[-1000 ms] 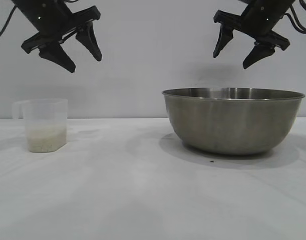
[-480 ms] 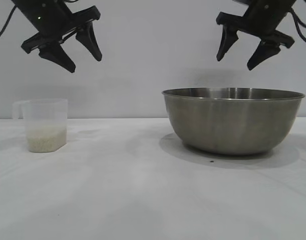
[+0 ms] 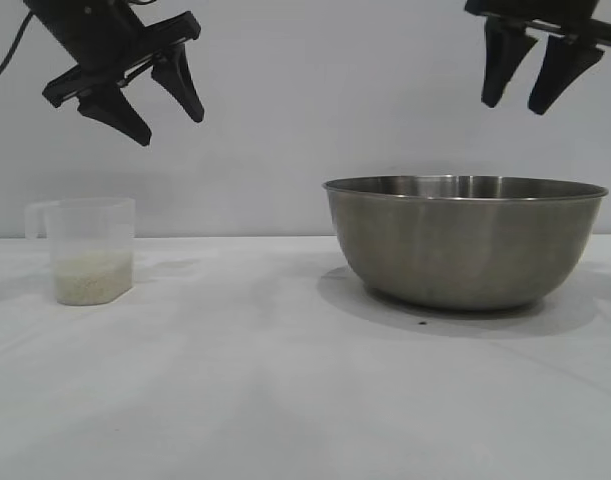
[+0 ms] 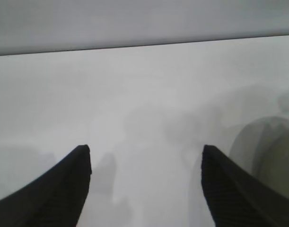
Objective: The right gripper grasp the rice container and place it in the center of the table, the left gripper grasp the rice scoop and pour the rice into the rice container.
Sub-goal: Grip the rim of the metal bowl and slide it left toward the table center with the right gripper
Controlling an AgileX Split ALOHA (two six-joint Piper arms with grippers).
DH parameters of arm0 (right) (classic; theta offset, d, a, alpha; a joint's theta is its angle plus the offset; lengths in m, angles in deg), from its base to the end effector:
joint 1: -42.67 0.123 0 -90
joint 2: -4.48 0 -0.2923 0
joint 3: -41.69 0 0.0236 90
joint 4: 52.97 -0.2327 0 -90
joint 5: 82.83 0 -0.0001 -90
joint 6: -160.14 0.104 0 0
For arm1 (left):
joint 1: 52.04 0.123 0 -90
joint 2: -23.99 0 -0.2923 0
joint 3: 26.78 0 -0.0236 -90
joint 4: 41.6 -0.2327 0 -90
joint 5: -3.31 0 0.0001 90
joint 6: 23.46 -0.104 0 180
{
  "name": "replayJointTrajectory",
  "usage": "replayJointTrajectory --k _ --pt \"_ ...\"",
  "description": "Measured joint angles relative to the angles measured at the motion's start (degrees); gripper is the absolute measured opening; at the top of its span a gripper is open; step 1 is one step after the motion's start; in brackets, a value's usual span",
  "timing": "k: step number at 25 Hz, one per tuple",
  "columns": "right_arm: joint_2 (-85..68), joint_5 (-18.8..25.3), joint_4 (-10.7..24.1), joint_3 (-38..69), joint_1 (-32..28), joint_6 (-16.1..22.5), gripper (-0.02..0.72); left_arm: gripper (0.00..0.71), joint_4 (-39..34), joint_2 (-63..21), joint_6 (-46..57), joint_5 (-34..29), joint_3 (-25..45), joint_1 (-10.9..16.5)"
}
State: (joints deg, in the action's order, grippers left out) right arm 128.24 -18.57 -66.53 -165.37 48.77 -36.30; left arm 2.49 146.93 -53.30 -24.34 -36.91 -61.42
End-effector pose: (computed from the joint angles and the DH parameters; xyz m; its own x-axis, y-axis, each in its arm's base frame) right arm 0.4257 0.0676 0.2666 -0.8890 -0.2735 -0.3673 -0.3417 0.9302 0.1344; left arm 0.4425 -0.1072 0.2321 -0.7385 -0.0576 -0.6718 0.2518 0.9007 -0.3540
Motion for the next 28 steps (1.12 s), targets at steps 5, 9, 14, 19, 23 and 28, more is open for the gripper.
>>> replayJointTrajectory --k 5,9,14,19,23,28 --pt "-0.23 6.14 2.91 0.0 0.0 5.01 0.398 0.441 0.0 0.0 0.0 -0.34 0.0 0.0" --pt "-0.23 6.39 3.24 0.0 0.0 7.04 0.398 0.441 0.0 0.0 0.0 -0.66 0.0 0.0" --pt "2.56 6.5 3.24 -0.02 0.0 8.22 0.398 0.441 0.0 0.0 0.0 -0.91 0.0 0.0" --pt "6.74 6.37 2.99 -0.02 0.0 8.31 0.398 0.441 0.0 0.0 0.0 -0.93 0.0 0.0" --pt "8.44 6.37 2.78 -0.02 0.0 8.44 0.398 0.441 0.0 0.0 0.0 -1.03 0.0 0.0" --pt "10.13 6.28 2.99 -0.02 0.0 8.55 0.398 0.441 0.0 0.0 0.0 -1.06 0.0 0.0"
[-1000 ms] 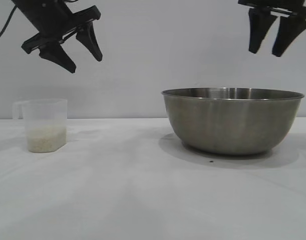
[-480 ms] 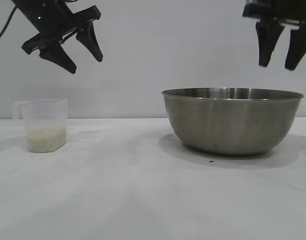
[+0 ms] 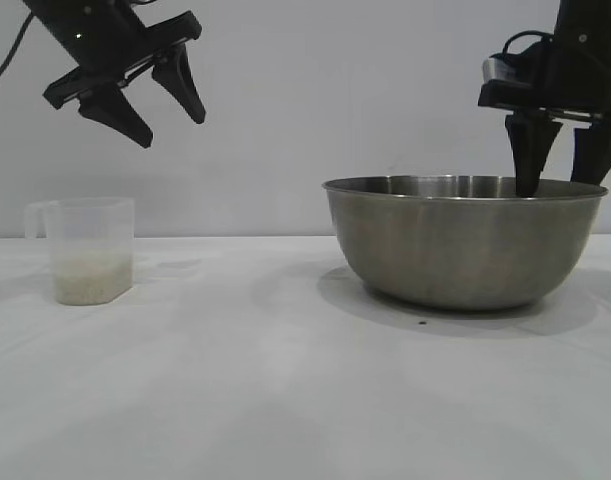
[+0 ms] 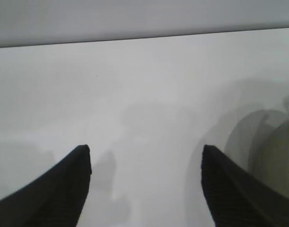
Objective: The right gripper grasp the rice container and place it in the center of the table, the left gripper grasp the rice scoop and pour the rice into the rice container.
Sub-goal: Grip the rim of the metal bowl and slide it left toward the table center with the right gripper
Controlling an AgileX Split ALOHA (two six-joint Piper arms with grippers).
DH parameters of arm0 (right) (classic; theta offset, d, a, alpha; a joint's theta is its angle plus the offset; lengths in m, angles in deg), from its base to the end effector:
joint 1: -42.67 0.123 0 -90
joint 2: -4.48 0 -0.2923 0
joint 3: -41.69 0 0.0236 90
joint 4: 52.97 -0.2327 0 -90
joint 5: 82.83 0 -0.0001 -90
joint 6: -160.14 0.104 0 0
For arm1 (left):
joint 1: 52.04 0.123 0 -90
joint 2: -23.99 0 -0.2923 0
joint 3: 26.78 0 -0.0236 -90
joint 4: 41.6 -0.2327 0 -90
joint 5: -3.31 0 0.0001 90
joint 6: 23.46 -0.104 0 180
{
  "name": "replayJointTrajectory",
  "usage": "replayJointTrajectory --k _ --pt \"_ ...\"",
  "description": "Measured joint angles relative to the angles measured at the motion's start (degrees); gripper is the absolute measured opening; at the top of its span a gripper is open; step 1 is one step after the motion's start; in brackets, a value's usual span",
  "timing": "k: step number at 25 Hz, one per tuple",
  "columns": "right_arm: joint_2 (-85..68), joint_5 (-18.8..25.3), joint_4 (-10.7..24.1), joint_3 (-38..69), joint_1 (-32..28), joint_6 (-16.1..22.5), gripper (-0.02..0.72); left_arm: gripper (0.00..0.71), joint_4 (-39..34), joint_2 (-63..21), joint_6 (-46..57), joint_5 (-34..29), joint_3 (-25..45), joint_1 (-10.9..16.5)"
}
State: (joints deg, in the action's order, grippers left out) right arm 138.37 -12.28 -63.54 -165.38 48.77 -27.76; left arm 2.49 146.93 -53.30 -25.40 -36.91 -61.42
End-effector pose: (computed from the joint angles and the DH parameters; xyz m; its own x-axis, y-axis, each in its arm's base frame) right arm 0.4330 0.0644 0.1866 -0.9816 -0.1799 -0.0642 -0.1884 0.9676 0.1684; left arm 0.4410 -0.1081 0.2314 -0.7484 -0.0507 -0.6613 0.2575 0.8967 -0.3601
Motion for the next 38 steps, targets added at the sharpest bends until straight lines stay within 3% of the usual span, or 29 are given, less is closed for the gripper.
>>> replayJointTrajectory --k 6,11,14,21,32,38 --pt "2.8 -0.25 0.12 0.0 0.0 0.0 0.398 0.441 0.1 0.0 0.0 -0.58 0.0 0.0" --pt "3.13 -0.36 0.56 0.0 0.0 -0.11 0.107 0.441 0.1 0.0 0.0 -1.06 0.0 0.0" --pt "3.13 -0.25 0.67 0.0 0.0 -0.41 0.0 0.441 0.1 0.0 0.0 -1.09 0.0 0.0" --pt "3.02 -0.36 -3.19 0.0 0.29 -0.41 0.0 0.441 0.1 0.0 0.0 -1.23 0.0 0.0" --pt "1.87 -0.48 -4.23 0.0 9.97 -0.41 0.0 0.441 0.1 0.0 0.0 -1.23 0.0 0.0" --pt "1.87 -0.48 -3.4 0.0 11.95 -0.55 0.0 0.441 0.1 0.0 0.0 -1.23 0.0 0.0"
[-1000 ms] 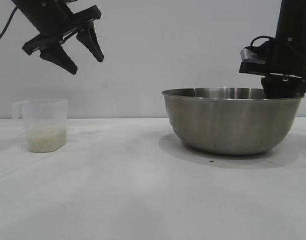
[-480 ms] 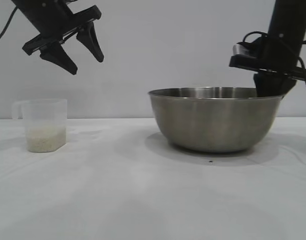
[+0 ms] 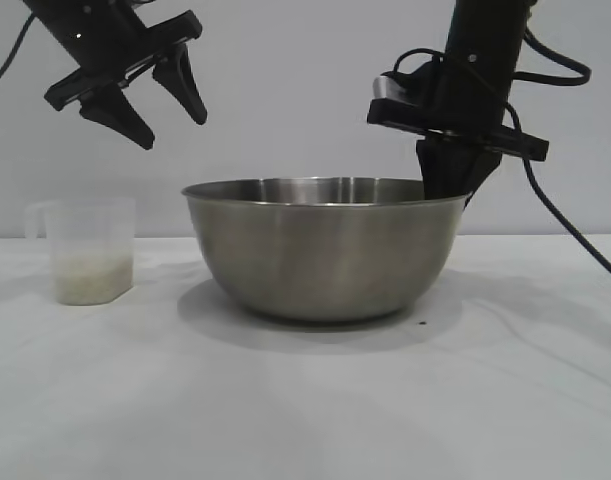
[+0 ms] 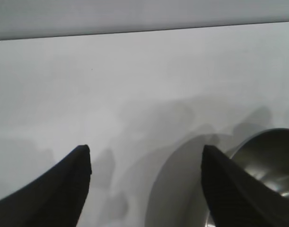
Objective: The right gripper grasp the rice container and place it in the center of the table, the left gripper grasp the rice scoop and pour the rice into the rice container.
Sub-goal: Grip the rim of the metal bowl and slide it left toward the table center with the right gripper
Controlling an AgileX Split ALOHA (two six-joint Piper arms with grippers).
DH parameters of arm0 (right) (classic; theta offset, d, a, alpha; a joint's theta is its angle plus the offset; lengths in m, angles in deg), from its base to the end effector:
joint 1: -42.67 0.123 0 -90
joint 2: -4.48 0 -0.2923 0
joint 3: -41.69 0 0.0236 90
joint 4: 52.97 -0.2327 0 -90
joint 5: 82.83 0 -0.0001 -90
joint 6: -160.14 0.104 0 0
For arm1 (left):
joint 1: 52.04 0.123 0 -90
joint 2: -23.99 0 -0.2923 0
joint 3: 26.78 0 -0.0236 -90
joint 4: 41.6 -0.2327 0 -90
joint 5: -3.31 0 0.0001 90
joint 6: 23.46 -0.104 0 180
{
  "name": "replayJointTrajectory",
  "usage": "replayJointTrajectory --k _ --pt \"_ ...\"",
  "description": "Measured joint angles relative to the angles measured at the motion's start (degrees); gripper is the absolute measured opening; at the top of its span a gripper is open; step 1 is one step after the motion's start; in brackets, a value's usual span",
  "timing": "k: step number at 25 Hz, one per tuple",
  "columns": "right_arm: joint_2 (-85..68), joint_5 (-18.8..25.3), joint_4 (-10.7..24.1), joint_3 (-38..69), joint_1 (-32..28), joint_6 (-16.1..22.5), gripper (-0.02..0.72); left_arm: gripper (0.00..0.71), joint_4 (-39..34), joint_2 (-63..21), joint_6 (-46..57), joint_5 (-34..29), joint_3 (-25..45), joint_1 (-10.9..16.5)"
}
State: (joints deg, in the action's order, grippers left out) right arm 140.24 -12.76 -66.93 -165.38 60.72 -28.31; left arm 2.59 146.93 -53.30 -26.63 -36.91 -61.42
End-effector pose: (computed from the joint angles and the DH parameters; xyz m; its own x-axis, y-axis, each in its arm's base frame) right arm 0.4115 0.1589 0.1735 -0.9290 -0.3672 -0.0456 -0.3677 0.9025 0.2243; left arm 0.4392 -0.1093 0.2306 -0.7598 -0.0439 -0.6487 0.2632 0.8915 -0.3686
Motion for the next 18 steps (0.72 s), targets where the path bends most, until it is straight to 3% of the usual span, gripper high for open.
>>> replayJointTrajectory --k 5,6,7,13,15,18 --pt "0.0 0.0 0.38 0.0 0.0 0.0 0.0 0.441 0.0 0.0 0.0 -0.04 0.0 0.0" --pt "0.0 0.0 0.38 0.0 0.0 0.0 0.054 0.441 0.0 0.0 0.0 -0.04 0.0 0.0" --pt "0.0 0.0 0.38 0.0 0.0 0.0 0.054 0.441 0.0 0.0 0.0 -0.04 0.0 0.0" --pt "-0.14 0.0 0.38 0.0 0.0 0.0 0.443 0.441 0.0 0.0 0.0 -0.15 0.0 0.0" --pt "-0.83 0.0 0.38 0.0 0.0 0.0 0.497 0.441 0.0 0.0 0.0 -0.27 0.0 0.0" --pt "-2.73 0.11 0.38 0.0 0.0 0.0 0.487 0.441 0.0 0.0 0.0 -0.45 0.0 0.0"
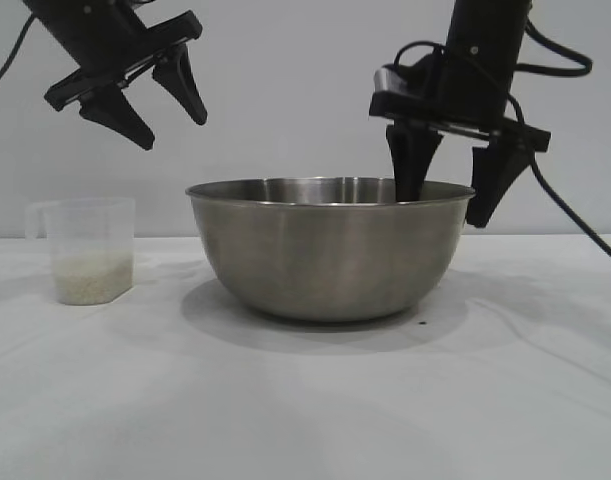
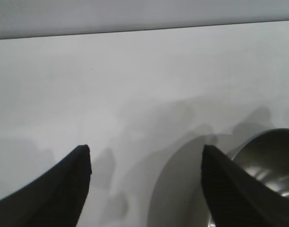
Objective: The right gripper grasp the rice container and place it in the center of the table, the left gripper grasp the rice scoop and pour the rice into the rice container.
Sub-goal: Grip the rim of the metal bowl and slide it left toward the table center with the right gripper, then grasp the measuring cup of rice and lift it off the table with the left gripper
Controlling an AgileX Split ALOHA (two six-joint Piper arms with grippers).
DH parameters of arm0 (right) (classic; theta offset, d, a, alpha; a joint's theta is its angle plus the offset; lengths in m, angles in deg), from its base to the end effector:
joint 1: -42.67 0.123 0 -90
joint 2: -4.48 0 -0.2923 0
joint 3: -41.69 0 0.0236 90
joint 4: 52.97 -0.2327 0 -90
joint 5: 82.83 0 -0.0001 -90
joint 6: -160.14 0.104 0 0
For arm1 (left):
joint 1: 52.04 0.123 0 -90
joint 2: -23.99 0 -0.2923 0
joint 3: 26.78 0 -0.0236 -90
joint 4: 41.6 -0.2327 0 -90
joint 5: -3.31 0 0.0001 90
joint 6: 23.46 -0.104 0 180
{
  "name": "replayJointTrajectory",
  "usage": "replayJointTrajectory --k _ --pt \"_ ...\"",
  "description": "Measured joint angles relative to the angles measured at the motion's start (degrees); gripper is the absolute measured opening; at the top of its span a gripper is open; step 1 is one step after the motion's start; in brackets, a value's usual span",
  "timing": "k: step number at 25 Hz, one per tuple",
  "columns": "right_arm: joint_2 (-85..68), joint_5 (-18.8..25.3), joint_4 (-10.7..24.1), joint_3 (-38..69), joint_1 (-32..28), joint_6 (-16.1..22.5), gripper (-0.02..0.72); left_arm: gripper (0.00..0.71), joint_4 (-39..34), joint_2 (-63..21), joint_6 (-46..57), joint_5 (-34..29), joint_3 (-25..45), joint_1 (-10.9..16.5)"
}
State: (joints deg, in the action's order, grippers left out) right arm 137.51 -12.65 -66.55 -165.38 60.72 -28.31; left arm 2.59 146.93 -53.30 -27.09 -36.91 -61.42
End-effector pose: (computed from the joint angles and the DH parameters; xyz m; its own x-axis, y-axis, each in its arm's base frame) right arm 0.4087 0.1574 0.1942 -0.9250 -0.3689 -0.0907 -0.3799 0.8998 0.2147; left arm 0.4386 -0.1097 0.2303 -0.7639 -0.0408 -0.6440 0.2656 0.8897 -0.3713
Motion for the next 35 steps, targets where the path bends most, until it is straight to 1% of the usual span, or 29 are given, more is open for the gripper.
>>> replayJointTrajectory --k 1,2,7,10,12,15,19,24,28,31,35 --pt "-0.79 0.0 0.14 0.0 0.0 0.0 0.528 0.441 0.0 0.0 0.0 -0.09 0.0 0.0" --pt "-1.63 0.0 0.54 0.0 0.0 0.0 0.512 0.441 -0.13 0.0 0.0 -0.09 0.0 0.0" --pt "-5.64 0.23 2.92 0.0 -1.05 0.39 0.512 0.441 -0.21 0.0 0.0 -0.22 0.0 0.0" --pt "-8.23 0.34 5.44 0.0 -3.68 2.44 0.512 0.441 -0.35 0.0 0.0 -0.22 0.0 0.0" --pt "-9.87 0.46 6.42 0.0 -6.42 3.49 0.512 0.441 -0.68 0.0 0.0 -0.22 0.0 0.0" --pt "-12.7 0.55 6.91 0.0 -10.32 4.52 0.512 0.441 -1.43 0.0 0.0 -0.22 0.0 0.0" --pt "-16.85 0.92 7.02 0.0 -14.29 4.71 0.512 0.441 -1.74 0.0 0.0 -0.22 0.0 0.0" --pt "-23.6 1.13 7.13 0.31 -16.85 4.71 0.512 0.441 -1.74 0.0 0.0 0.4 0.0 0.0" --pt "-31.17 1.17 8.1 4.99 -17.89 4.71 0.512 0.441 -1.74 0.0 0.0 0.77 0.0 0.0" --pt "-37.32 1.48 9.53 11.22 -18.11 4.71 0.512 0.441 -1.74 0.0 0.0 0.77 0.0 0.0" --pt "-45.95 1.69 9.67 20.29 -18.21 5.33 0.512 0.441 -1.74 0.0 0.0 0.77 0.0 0.0"
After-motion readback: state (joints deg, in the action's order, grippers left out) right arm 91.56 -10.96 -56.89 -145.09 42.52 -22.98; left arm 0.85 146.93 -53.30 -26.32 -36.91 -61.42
